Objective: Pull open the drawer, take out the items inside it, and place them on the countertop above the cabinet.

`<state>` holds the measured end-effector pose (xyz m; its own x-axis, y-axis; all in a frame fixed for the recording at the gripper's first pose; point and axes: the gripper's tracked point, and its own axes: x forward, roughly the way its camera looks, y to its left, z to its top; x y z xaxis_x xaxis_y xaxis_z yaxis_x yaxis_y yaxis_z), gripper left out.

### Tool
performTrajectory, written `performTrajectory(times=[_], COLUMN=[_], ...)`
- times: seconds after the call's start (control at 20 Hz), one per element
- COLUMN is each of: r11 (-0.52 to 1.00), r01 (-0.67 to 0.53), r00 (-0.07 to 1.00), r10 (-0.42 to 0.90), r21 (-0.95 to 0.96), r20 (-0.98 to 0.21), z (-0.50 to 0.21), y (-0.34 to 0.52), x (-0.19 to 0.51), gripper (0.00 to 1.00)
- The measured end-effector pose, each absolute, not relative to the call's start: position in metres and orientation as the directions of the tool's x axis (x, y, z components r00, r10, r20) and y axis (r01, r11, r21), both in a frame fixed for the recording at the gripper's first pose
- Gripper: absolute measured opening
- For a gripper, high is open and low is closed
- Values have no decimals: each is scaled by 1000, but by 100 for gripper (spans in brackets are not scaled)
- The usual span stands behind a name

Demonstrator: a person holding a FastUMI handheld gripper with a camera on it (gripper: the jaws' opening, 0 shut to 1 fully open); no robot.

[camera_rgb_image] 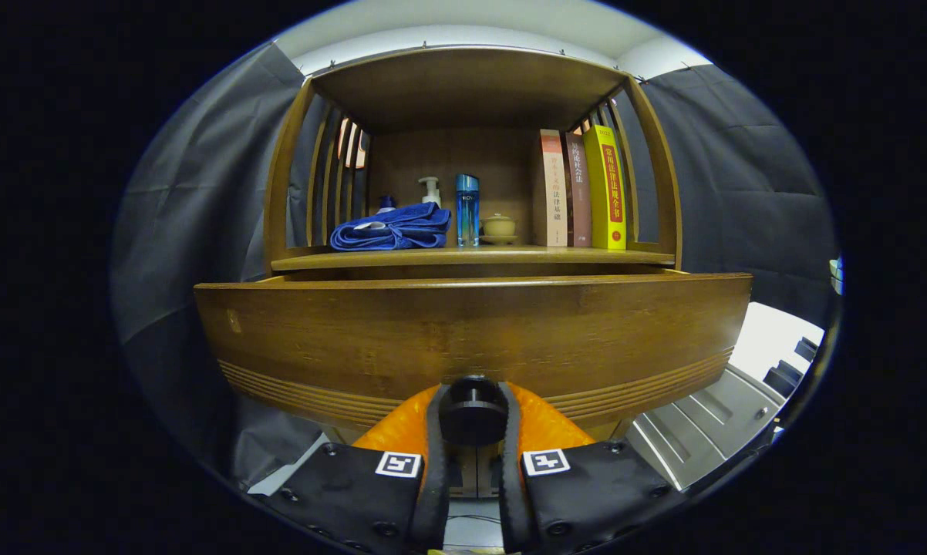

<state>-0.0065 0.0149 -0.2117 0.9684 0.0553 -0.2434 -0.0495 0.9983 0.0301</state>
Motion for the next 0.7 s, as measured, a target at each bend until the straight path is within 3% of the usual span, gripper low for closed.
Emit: performTrajectory(times=[0.7], r11=[997], r01=[-63], r00=[964], r10=[69], r21=[33], r20=[-258], z=[-212], y=[13], x=[-33], gripper=[35])
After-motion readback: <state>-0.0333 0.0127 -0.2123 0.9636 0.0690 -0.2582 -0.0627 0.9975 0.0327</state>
